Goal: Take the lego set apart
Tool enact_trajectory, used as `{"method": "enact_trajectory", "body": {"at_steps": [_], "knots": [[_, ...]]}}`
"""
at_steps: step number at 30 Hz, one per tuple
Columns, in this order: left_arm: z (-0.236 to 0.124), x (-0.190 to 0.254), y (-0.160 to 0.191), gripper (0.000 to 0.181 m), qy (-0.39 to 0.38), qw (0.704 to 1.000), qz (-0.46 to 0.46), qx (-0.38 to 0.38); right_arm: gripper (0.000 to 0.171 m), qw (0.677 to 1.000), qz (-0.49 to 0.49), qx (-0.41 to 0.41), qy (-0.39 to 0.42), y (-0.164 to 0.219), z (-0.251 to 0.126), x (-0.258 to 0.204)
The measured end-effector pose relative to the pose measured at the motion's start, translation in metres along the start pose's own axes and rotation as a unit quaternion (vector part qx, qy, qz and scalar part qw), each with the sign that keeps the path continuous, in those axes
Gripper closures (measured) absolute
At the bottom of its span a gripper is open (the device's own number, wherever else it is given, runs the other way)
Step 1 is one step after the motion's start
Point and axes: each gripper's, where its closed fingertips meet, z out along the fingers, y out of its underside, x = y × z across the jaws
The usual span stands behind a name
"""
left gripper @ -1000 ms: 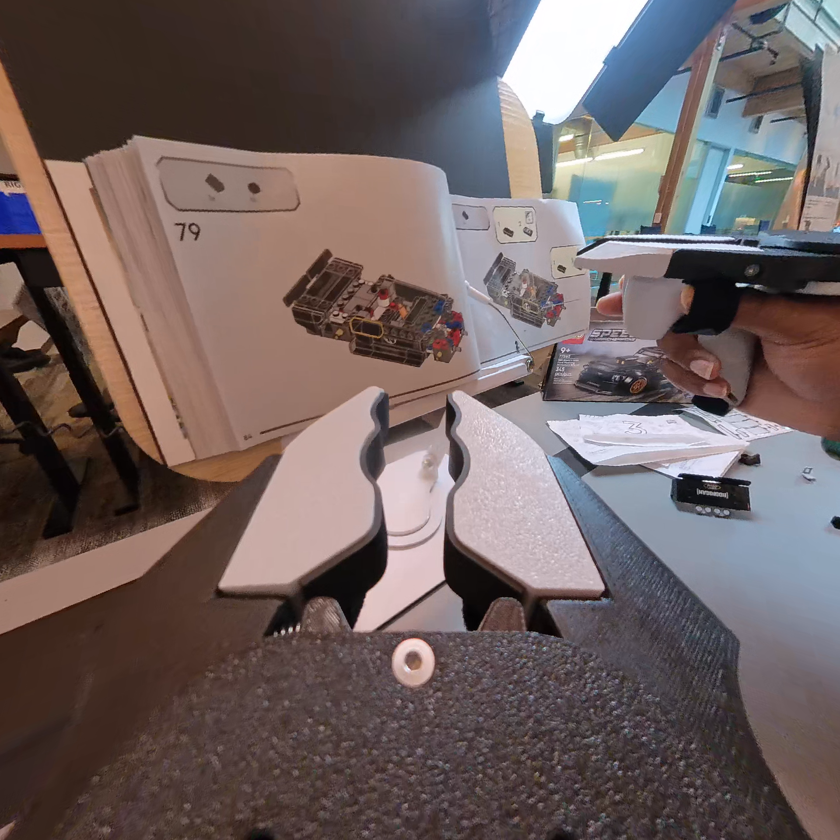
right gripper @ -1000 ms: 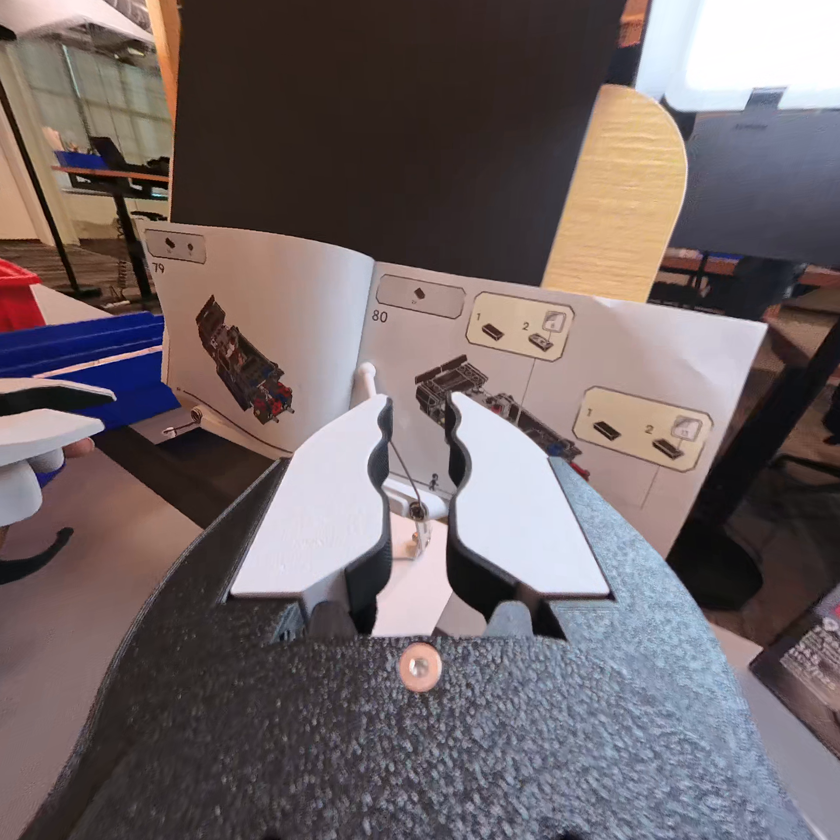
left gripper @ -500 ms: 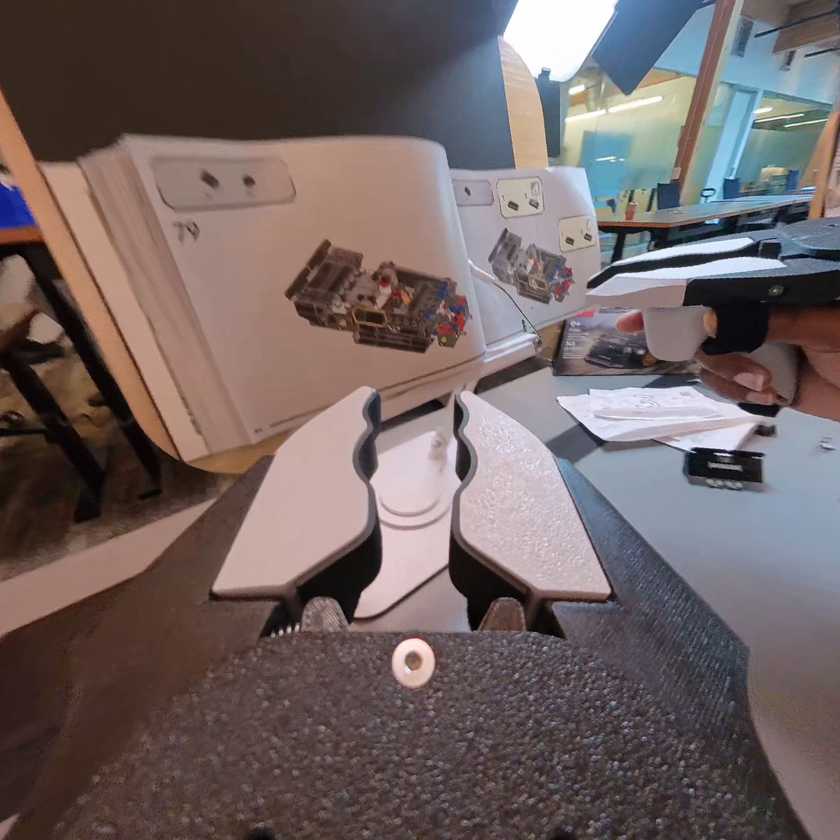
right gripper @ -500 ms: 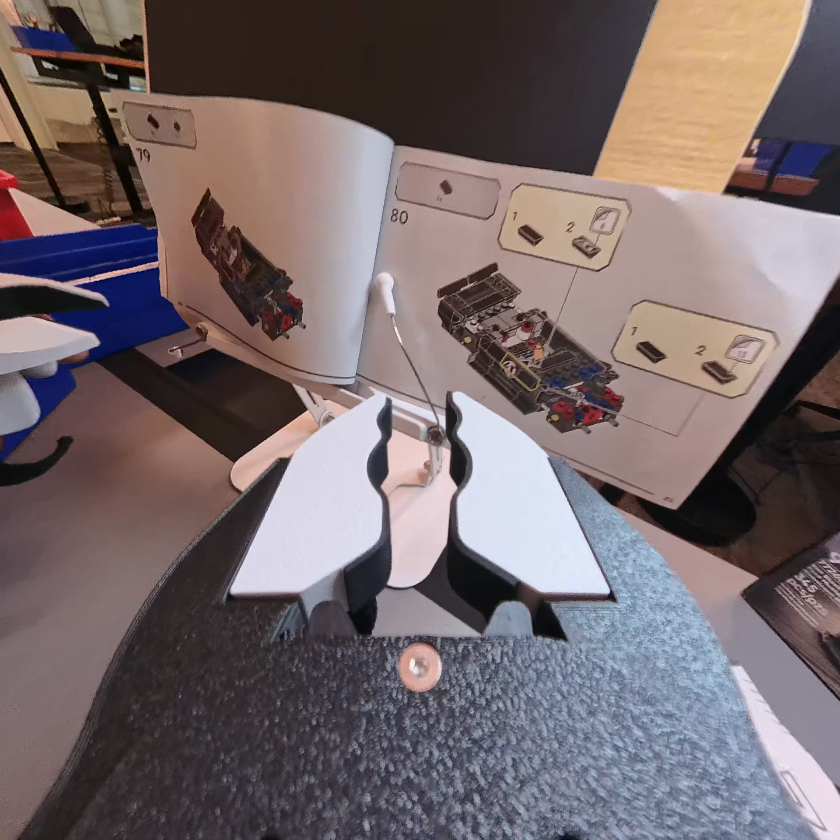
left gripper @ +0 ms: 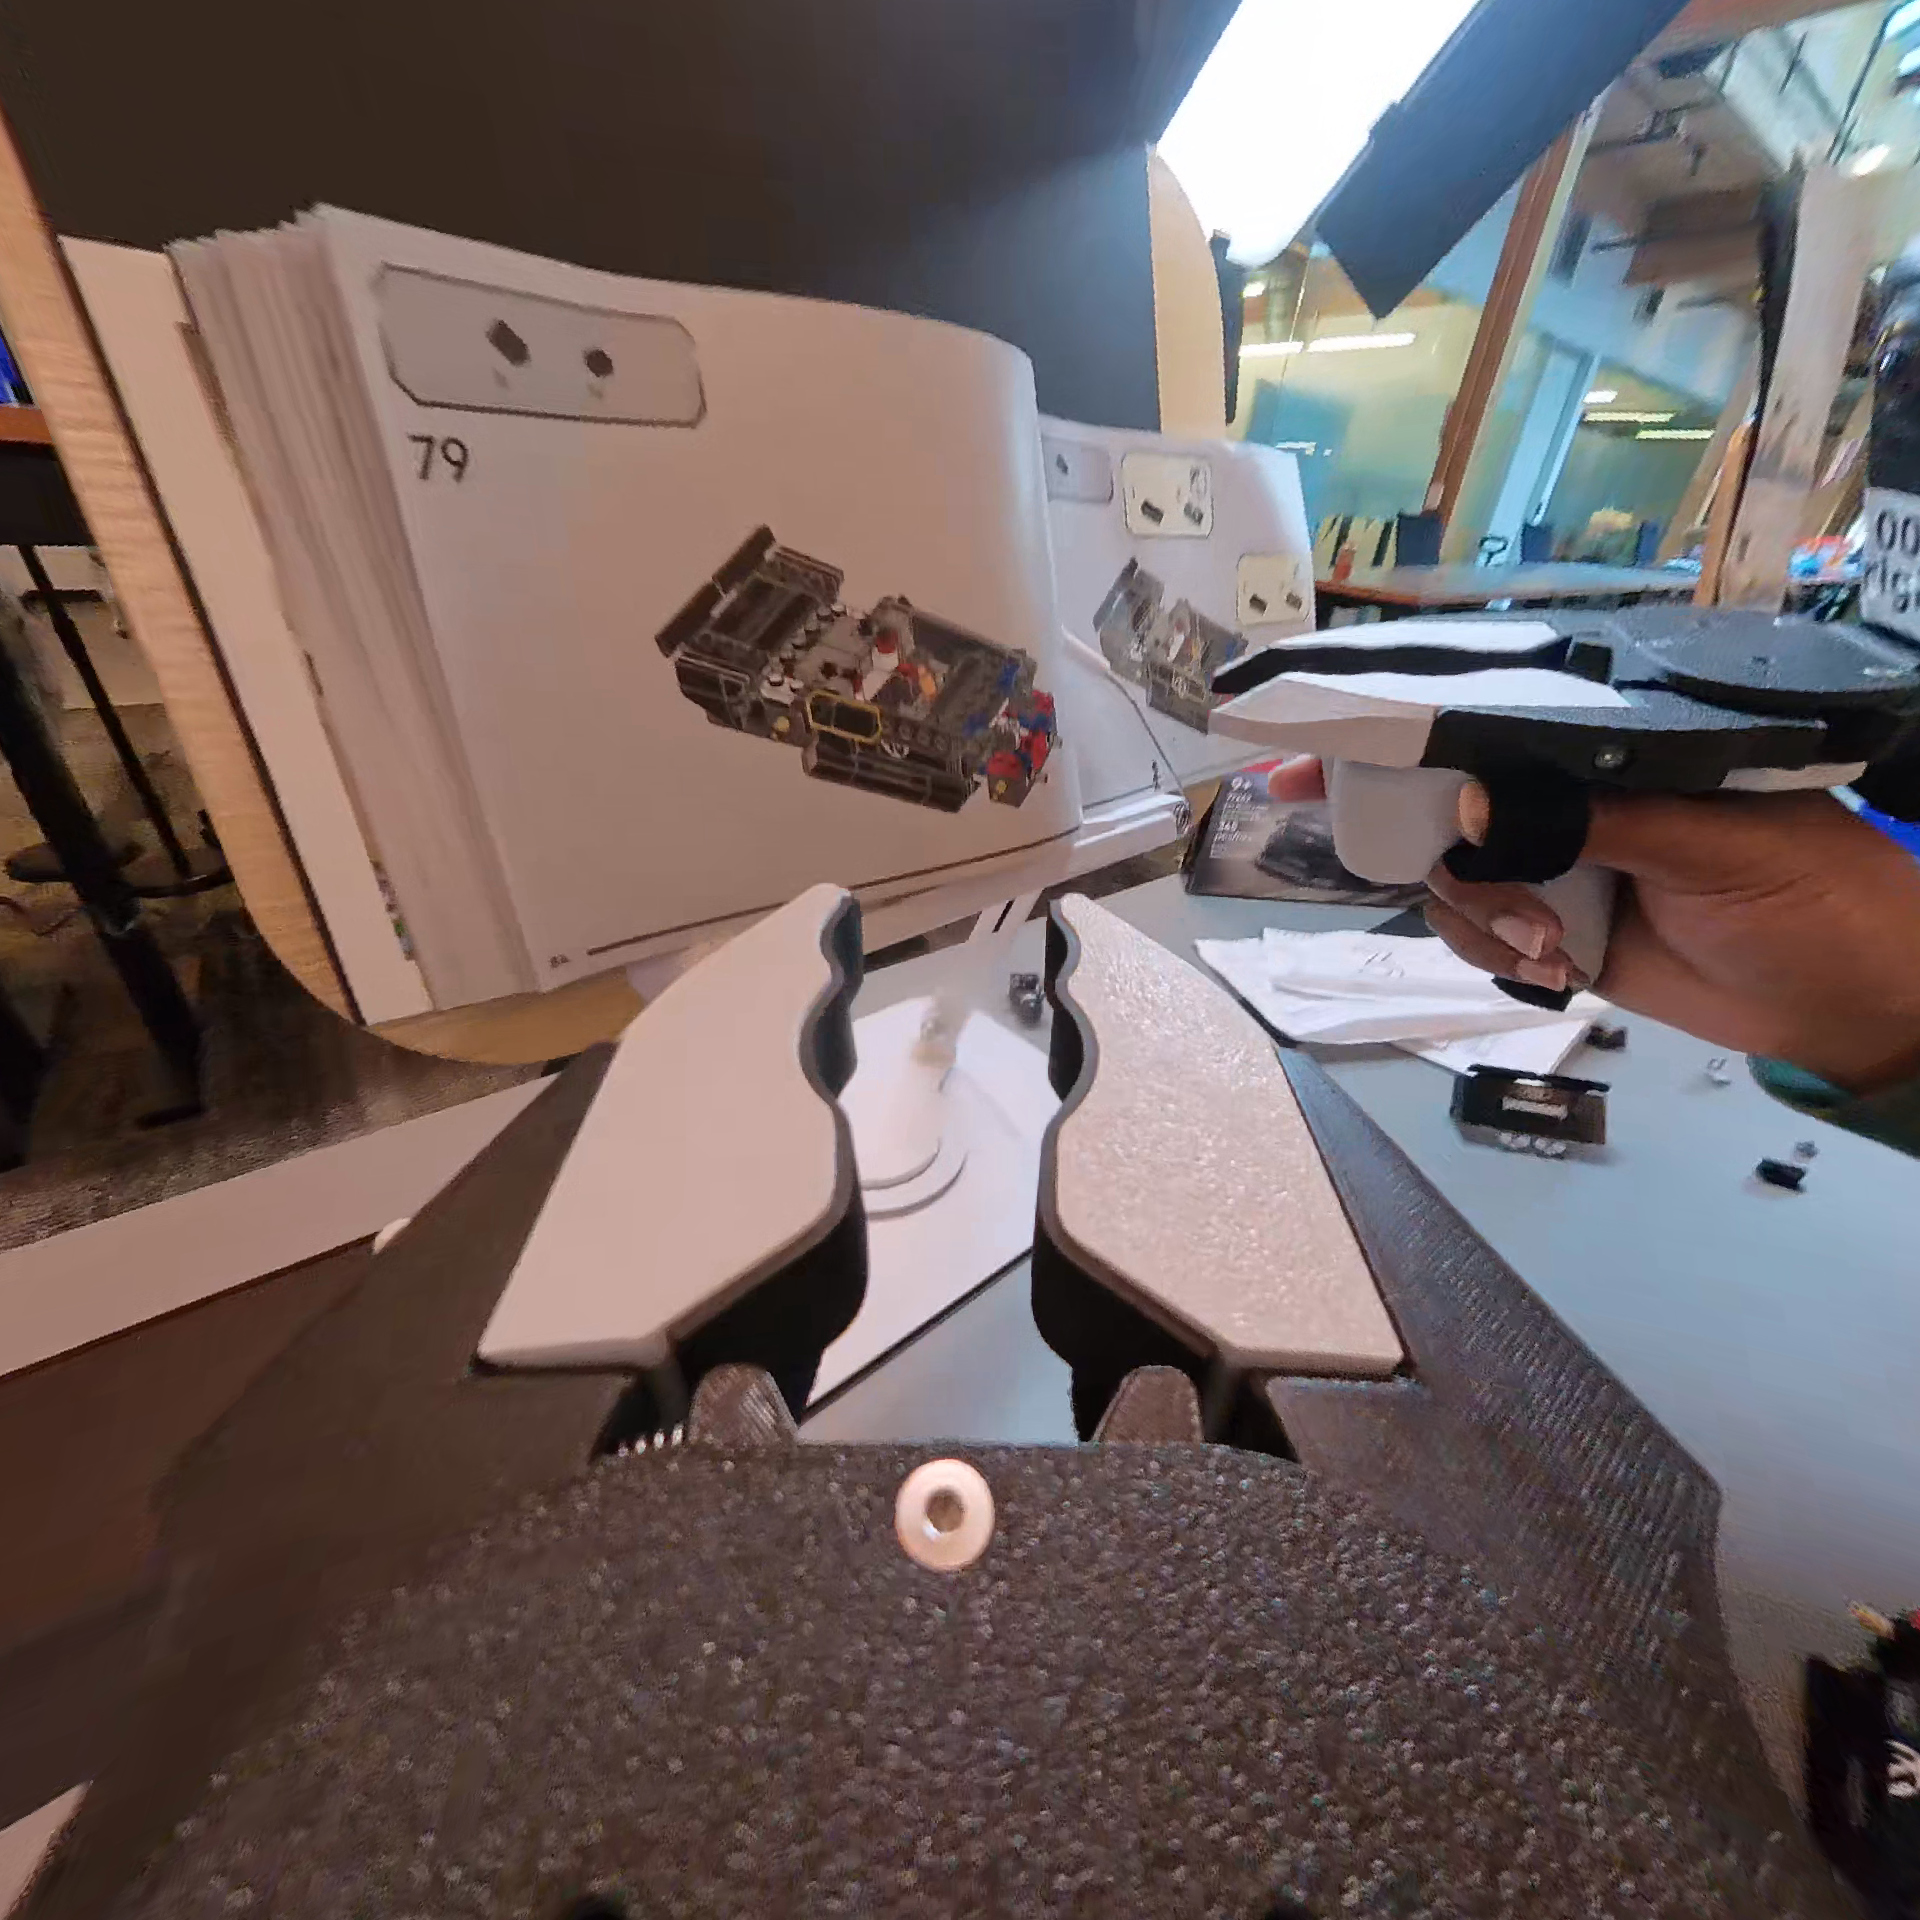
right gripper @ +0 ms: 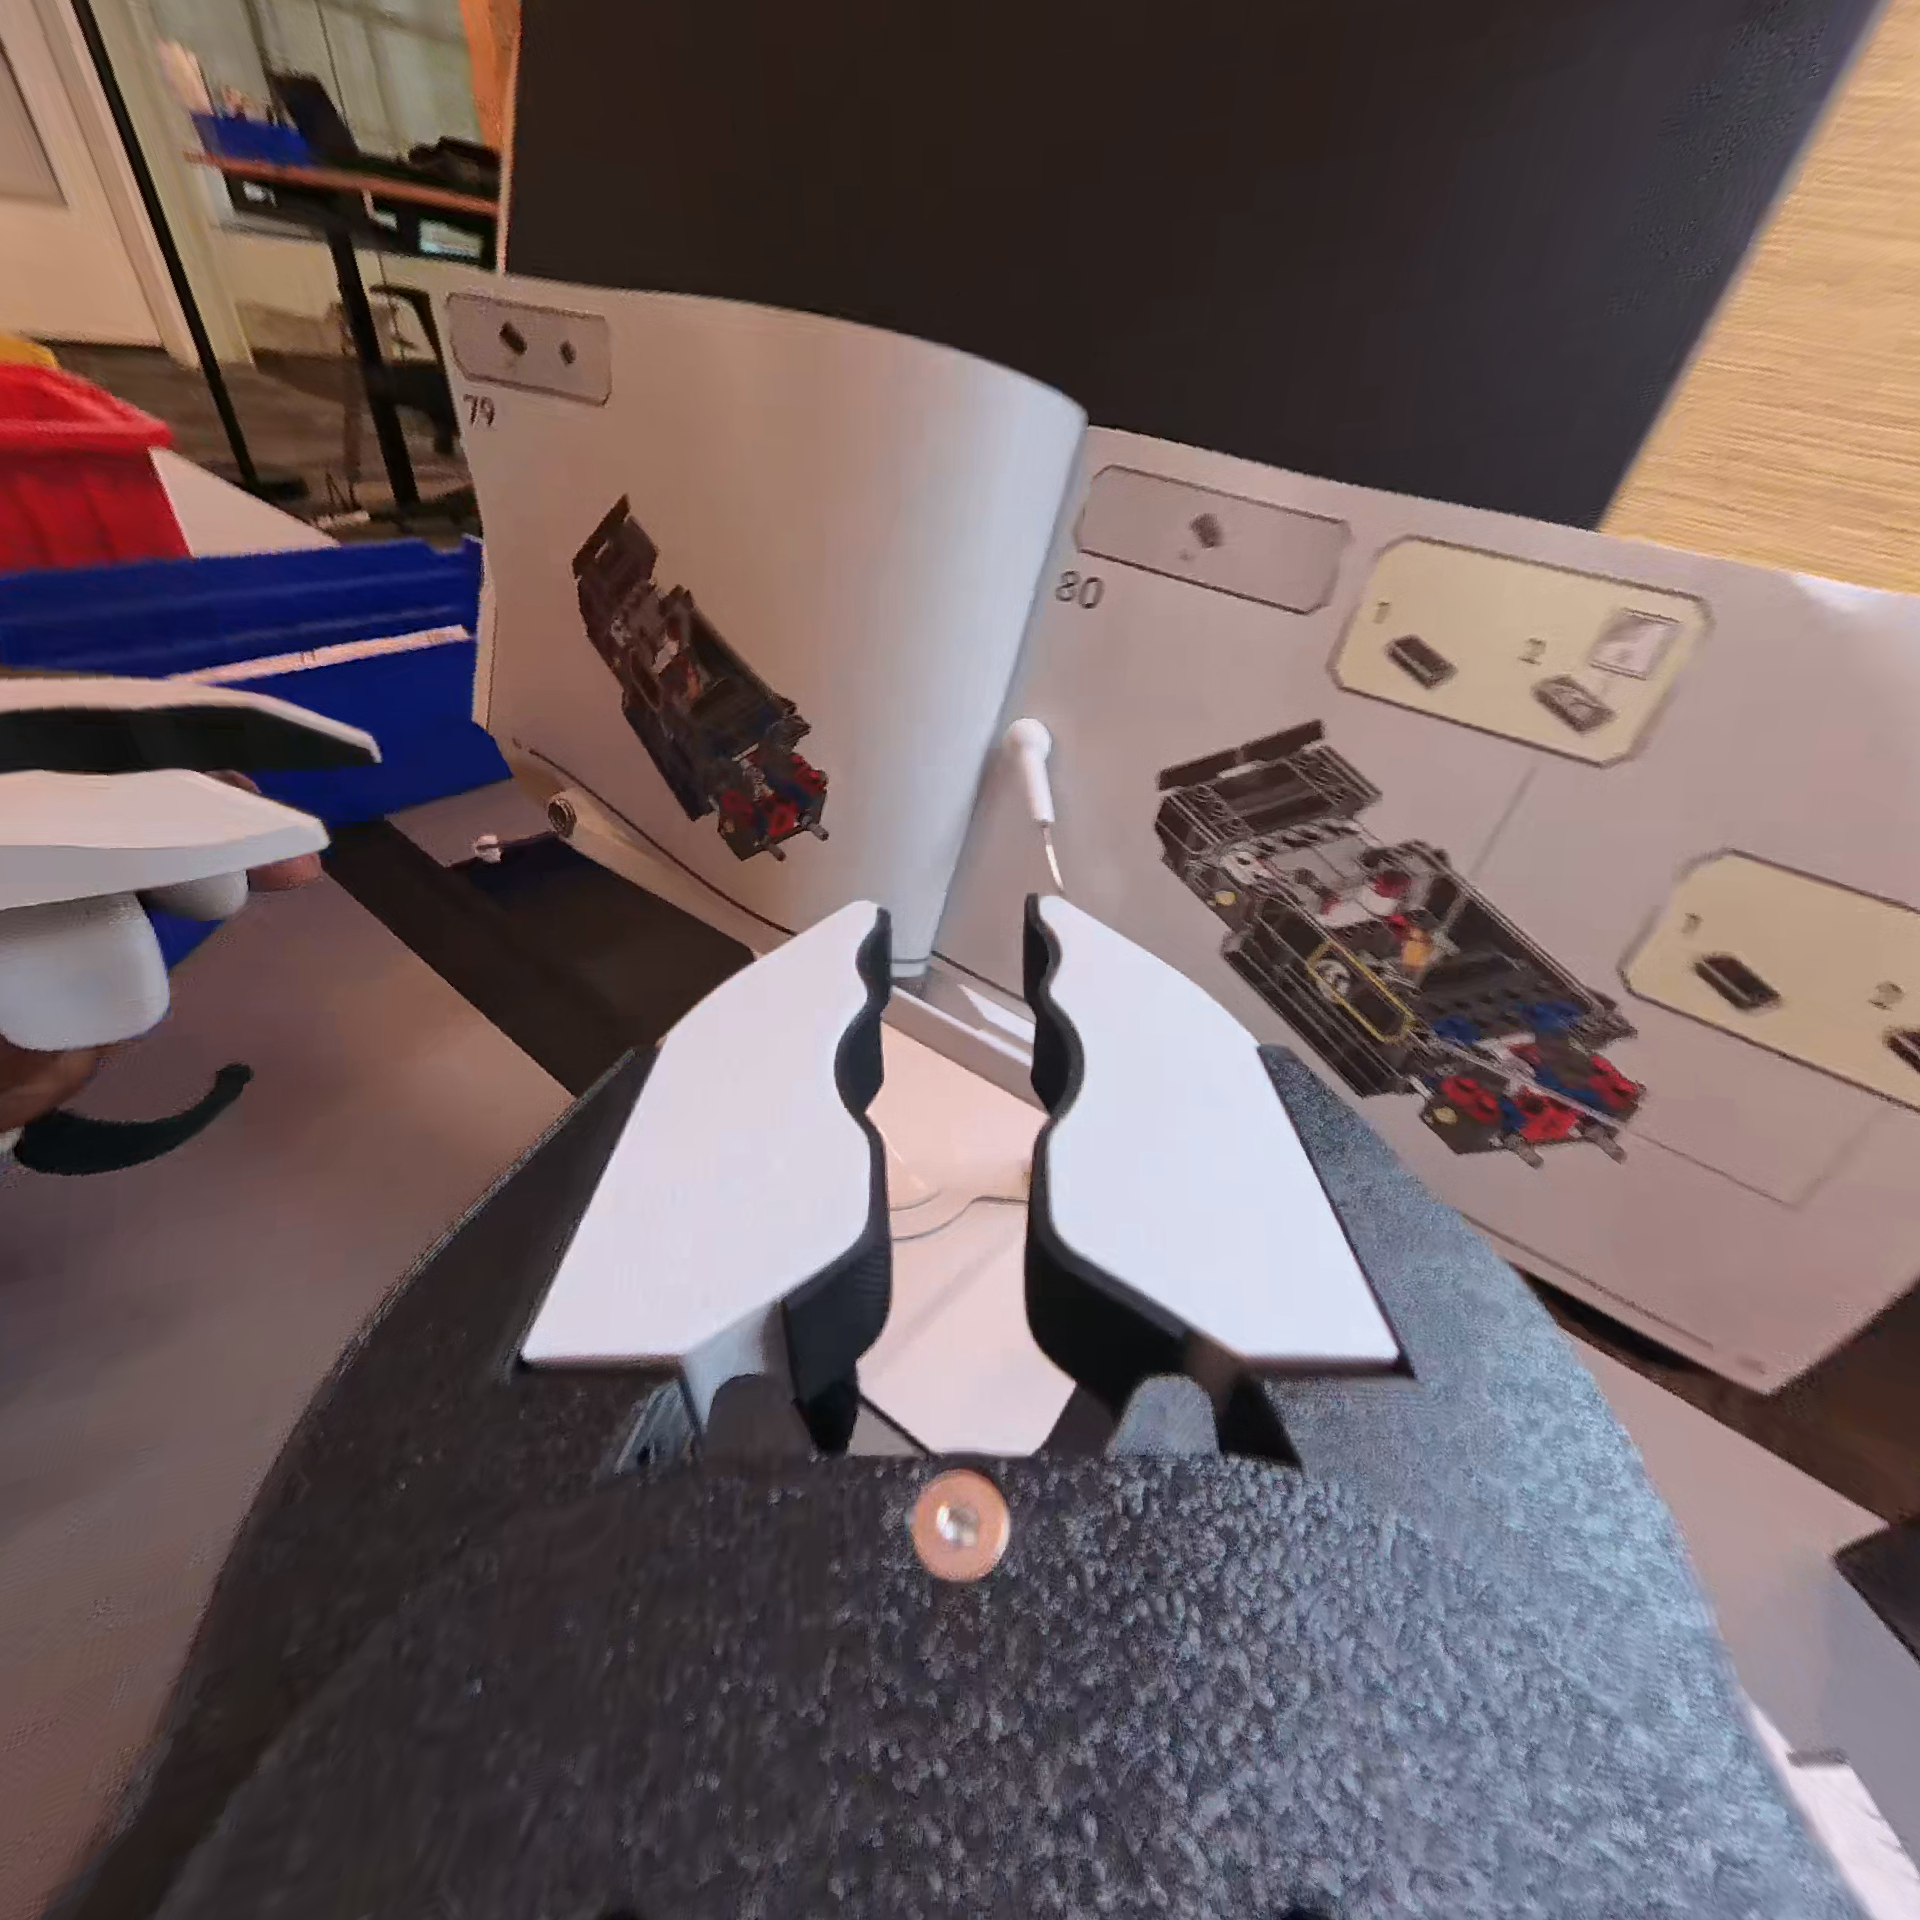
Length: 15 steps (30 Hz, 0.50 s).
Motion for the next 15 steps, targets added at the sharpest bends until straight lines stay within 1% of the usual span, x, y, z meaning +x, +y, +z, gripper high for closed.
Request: {"method": "enact_trajectory", "body": {"at_steps": [2,3,7,8,11,15], "knots": [[0.002,0.001,0.003,0.148,-0.004,1.000,0.011,-0.008,0.146,1.000,-0.025,-0.003,-0.001,-0.002,0.011,-0.009],[0.002,0.001,0.004,0.148,-0.007,1.000,0.015,-0.009,0.143,0.999,-0.035,-0.002,-0.001,-0.004,0.016,-0.014],[0.002,-0.005,0.005,0.148,-0.025,0.999,0.021,-0.018,0.123,0.996,-0.090,0.004,0.017,-0.015,0.034,-0.029],[0.002,-0.005,0.005,0.148,-0.026,0.999,0.020,-0.018,0.120,0.994,-0.109,0.009,0.030,-0.019,0.036,-0.030],[0.001,-0.007,0.004,0.149,-0.030,0.999,0.018,-0.017,0.122,0.989,-0.135,0.034,0.058,-0.031,0.037,-0.029],[0.000,-0.008,0.001,0.149,-0.031,0.999,0.012,-0.013,0.124,0.989,-0.129,0.032,0.070,-0.029,0.038,-0.024]]}}
